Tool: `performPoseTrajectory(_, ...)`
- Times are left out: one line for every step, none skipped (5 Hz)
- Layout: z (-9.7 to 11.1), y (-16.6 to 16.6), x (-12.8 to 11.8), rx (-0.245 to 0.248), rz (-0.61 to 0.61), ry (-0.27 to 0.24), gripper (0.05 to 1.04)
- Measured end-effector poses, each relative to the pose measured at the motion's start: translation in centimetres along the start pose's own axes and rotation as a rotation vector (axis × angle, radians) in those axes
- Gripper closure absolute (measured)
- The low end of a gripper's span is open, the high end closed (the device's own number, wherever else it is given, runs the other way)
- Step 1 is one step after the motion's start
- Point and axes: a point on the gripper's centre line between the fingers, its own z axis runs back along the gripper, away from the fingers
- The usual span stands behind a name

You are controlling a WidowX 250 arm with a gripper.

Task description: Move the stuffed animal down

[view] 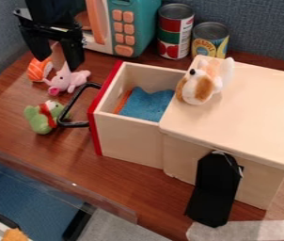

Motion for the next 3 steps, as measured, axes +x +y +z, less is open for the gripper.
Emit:
performPoseTrajectory(-0.7,-0.2,-0.2,-0.016,-0.002,0.026,0.083)
performPoseTrajectory(0.2,-2.6,0.8,-0.054,-0.116,0.047,0.083)
performPoseTrajectory(2.3,-5.7,3.0,-0.092,-0.264,0.015,0.083)
